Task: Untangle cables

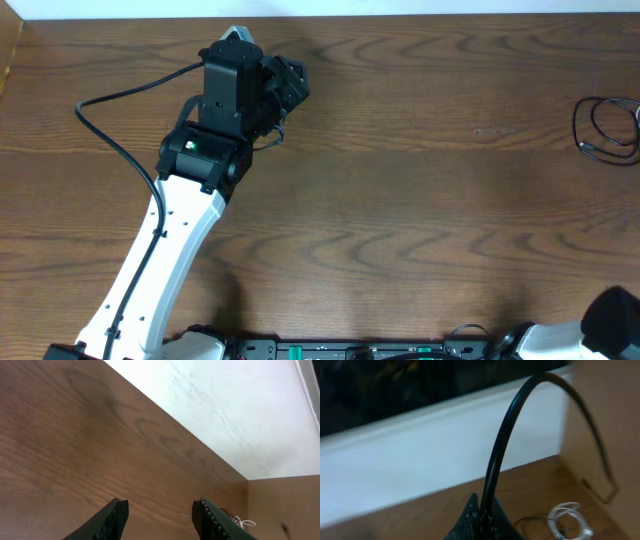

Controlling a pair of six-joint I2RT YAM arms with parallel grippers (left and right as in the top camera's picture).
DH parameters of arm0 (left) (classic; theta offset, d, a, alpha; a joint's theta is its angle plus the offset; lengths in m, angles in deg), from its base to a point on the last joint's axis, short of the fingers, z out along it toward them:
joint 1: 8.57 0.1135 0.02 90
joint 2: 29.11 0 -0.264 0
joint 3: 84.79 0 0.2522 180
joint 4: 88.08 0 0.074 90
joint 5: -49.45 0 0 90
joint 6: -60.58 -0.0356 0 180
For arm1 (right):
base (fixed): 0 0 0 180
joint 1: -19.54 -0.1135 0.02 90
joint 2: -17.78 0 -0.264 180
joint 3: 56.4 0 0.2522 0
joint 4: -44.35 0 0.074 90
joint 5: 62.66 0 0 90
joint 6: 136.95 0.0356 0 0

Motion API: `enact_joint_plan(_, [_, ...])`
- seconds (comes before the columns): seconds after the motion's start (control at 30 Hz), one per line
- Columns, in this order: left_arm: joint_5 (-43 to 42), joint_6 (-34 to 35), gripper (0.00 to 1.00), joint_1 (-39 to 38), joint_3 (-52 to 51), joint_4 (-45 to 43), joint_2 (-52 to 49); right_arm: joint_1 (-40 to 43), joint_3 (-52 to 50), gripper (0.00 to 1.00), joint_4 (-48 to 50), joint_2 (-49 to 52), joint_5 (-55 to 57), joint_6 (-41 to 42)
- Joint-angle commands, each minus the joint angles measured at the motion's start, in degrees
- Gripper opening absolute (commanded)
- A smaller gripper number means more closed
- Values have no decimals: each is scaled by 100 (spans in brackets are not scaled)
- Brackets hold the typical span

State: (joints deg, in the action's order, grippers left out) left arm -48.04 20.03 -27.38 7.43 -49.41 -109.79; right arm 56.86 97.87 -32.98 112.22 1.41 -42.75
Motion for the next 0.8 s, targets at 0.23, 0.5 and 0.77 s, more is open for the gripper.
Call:
enact_joint_plan(0.23, [74, -98, 47, 24, 52, 31, -24, 1174, 33, 1, -66, 455, -90, 157])
enact_joint_plan(0.5, [74, -98, 47, 24, 52, 254, -28, 1161, 33, 1, 44, 1657, 208, 129])
enact_joint_plan(0.77, [74, -98, 47, 24, 52, 289, -37, 1191, 33, 11, -72, 2850, 535, 155])
